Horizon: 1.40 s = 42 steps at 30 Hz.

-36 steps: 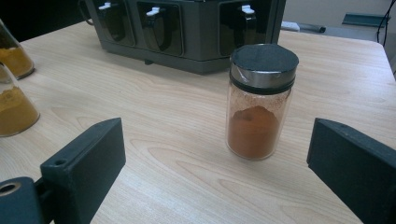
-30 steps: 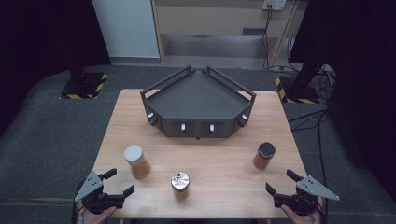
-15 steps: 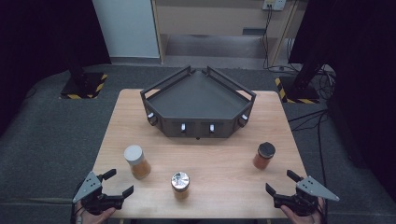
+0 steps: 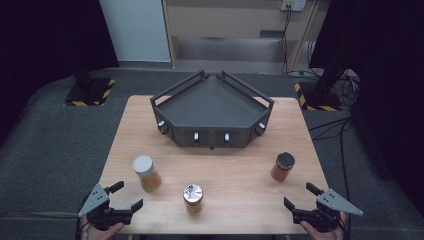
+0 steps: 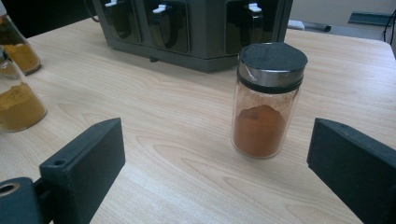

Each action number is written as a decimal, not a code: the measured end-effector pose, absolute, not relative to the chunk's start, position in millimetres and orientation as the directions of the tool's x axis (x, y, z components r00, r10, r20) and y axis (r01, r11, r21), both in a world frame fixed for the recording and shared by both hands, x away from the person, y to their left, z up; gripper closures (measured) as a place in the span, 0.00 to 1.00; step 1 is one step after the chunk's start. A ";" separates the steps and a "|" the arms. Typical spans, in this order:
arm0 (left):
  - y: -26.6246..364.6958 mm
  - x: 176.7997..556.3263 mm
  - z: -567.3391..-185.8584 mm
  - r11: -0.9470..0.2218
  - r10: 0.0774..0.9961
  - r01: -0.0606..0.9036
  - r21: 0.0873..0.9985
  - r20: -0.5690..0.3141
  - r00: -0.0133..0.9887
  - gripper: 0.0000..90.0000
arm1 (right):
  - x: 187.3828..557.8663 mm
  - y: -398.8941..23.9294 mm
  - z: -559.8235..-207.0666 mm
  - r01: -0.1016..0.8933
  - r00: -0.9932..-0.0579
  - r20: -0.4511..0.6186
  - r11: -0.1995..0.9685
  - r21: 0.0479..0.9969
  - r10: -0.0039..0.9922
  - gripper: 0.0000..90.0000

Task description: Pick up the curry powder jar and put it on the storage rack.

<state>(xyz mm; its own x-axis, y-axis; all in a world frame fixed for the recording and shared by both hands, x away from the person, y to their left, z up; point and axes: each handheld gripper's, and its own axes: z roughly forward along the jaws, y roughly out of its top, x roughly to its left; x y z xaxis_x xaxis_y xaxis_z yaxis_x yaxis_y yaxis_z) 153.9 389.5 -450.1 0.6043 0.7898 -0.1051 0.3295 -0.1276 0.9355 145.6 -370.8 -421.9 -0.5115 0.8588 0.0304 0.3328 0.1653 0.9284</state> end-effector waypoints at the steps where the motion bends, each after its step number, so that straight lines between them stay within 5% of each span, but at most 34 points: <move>1: 389.2 154.0 -449.8 -0.128 0.791 0.331 0.935 -0.105 0.603 0.02 | 145.6 -370.9 -422.0 0.332 -0.511 0.031 0.165 0.929 0.859 0.05; 42: 405.3 166.2 -402.6 -0.187 0.765 0.329 0.925 -0.073 0.640 0.02 | 148.3 -371.0 -422.1 0.344 -0.517 0.037 0.168 0.924 0.855 0.06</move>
<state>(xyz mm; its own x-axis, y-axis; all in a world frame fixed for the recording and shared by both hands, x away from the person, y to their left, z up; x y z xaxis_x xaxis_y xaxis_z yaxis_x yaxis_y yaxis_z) 166.2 405.3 -402.6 0.6396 0.7652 -0.0732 0.3295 -0.1869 0.9255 148.3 -371.0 -422.1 -0.5172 0.8550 0.0374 0.3441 0.1677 0.9238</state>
